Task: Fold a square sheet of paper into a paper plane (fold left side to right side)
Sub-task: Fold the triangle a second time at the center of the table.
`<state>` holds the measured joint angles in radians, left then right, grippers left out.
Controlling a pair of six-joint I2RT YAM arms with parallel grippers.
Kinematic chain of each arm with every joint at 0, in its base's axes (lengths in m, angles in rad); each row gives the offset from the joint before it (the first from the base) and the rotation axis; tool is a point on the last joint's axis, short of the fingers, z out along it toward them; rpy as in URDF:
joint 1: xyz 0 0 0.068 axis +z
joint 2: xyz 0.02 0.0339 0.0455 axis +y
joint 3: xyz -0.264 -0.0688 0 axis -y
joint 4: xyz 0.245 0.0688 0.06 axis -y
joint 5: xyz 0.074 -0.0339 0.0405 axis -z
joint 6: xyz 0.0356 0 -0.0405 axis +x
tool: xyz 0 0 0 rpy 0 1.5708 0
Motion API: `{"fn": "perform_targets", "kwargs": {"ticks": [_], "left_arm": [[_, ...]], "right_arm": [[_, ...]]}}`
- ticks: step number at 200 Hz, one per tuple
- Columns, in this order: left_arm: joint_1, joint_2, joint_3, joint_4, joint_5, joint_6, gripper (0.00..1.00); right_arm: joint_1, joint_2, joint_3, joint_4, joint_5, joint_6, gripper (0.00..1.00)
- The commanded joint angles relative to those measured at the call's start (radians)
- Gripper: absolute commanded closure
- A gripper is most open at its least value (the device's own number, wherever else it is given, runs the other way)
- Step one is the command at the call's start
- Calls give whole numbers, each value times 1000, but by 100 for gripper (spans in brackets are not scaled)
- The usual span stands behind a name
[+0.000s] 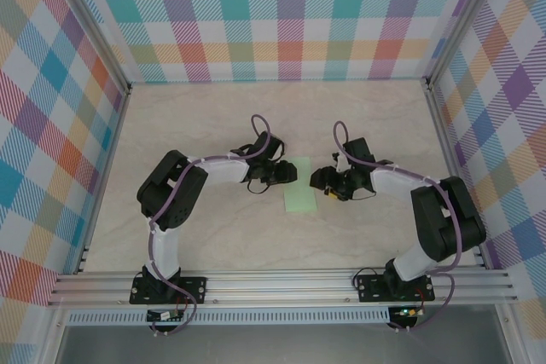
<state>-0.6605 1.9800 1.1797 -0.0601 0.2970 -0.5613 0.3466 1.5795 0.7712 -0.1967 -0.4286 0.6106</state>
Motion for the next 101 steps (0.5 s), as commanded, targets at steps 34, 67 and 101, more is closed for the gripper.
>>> {"fn": "perform_targets", "kwargs": {"ticks": [34, 67, 101], "left_arm": [[-7, 3, -32, -46, -21, -8, 65], [-7, 5, -32, -46, -21, -7, 65], [-8, 5, -32, -46, -19, -8, 65]], "right_arm": [[5, 39, 24, 7, -36, 73, 41], [20, 50, 25, -1, -43, 78, 48], [36, 69, 26, 0, -35, 87, 49]]}}
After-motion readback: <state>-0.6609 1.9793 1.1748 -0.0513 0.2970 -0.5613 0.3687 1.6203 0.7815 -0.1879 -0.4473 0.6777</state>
